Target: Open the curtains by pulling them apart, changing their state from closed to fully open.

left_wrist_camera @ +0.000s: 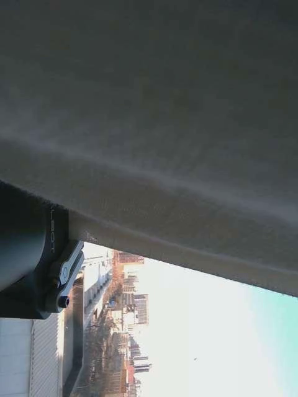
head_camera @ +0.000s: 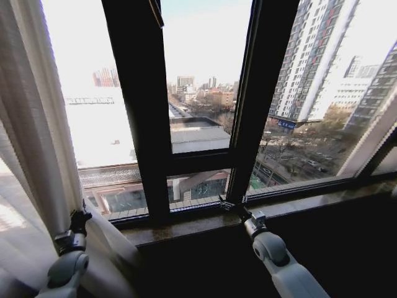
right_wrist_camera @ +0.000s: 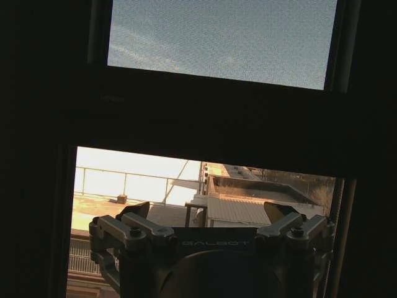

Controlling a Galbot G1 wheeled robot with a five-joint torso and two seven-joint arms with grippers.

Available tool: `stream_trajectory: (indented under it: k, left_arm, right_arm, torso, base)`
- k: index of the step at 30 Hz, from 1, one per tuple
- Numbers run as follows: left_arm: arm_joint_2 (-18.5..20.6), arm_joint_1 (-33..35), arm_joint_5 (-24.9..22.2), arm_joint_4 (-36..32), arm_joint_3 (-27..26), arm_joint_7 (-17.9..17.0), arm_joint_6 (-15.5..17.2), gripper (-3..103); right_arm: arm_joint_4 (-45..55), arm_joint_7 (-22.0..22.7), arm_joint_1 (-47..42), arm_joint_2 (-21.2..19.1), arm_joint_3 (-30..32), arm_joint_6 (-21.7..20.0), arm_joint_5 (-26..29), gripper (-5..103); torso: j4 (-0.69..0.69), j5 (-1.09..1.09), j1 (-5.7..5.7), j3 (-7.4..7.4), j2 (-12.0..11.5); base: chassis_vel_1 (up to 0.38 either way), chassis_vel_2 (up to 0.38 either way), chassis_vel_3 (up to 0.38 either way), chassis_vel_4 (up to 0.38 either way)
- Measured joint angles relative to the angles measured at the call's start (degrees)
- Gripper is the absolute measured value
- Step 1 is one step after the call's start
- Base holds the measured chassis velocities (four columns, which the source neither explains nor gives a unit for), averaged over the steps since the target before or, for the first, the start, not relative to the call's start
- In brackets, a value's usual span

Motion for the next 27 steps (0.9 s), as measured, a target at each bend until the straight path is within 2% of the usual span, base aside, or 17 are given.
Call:
stream_trajectory:
  k: [27]
  left_arm:
    - [-1.0,0.6,0.7,-1.2,0.1,-0.5,0.2,0]
  right_arm:
    - [0.0,0.0,0.0,0.0,0.0,0.0,0.0,100]
  torso:
    - [0.01,0.02,-0.01,-0.01,0.0]
  base:
    - [0.340,0.351,-0.347,-0.344]
